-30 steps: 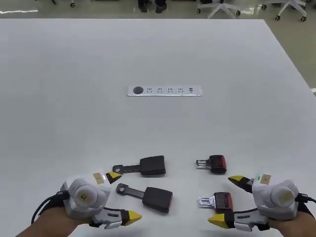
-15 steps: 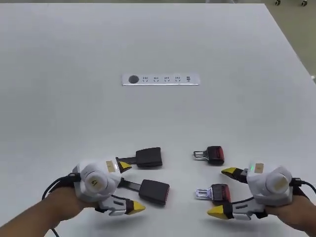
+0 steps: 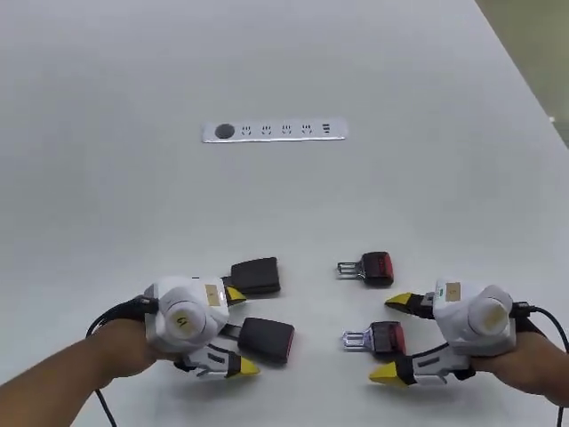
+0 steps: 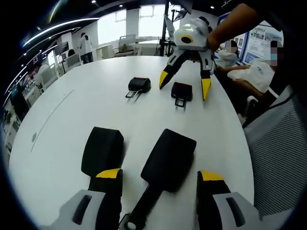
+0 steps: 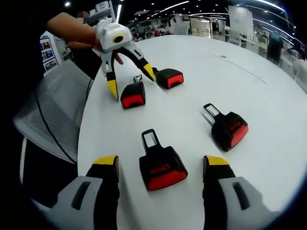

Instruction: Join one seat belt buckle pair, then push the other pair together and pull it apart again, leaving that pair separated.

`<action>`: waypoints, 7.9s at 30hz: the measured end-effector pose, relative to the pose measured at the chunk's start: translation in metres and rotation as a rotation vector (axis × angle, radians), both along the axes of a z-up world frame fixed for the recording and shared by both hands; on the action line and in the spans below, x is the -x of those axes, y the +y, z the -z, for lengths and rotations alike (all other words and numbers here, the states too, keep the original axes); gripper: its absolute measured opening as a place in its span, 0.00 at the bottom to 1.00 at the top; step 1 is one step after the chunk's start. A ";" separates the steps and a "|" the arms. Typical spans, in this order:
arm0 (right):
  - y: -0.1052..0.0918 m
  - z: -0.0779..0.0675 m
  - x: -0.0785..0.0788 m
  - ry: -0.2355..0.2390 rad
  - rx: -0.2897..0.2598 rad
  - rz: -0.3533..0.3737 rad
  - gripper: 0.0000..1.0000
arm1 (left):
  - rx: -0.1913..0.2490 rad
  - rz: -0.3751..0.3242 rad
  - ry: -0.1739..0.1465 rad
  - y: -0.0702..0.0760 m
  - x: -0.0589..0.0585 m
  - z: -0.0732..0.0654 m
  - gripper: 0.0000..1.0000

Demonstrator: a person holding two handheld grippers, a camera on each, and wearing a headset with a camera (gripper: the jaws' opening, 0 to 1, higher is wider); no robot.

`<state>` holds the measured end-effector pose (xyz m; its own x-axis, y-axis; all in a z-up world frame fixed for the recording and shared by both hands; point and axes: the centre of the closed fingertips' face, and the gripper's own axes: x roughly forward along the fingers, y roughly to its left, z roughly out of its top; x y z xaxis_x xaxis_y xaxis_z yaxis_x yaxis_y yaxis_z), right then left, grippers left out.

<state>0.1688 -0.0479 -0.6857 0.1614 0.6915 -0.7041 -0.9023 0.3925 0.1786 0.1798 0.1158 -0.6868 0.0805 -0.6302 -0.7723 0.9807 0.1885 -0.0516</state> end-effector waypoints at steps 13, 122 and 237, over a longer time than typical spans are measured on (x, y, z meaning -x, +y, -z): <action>-0.005 -0.005 0.002 0.012 0.005 -0.036 0.59 | -0.029 0.096 -0.023 -0.003 -0.002 0.007 0.57; 0.100 0.009 -0.013 -0.048 0.071 -0.198 0.33 | -0.138 0.108 -0.027 0.003 0.005 0.010 0.32; 0.080 -0.039 -0.044 -0.184 -0.094 0.013 0.73 | 0.085 -0.128 -0.075 0.015 -0.024 -0.046 0.79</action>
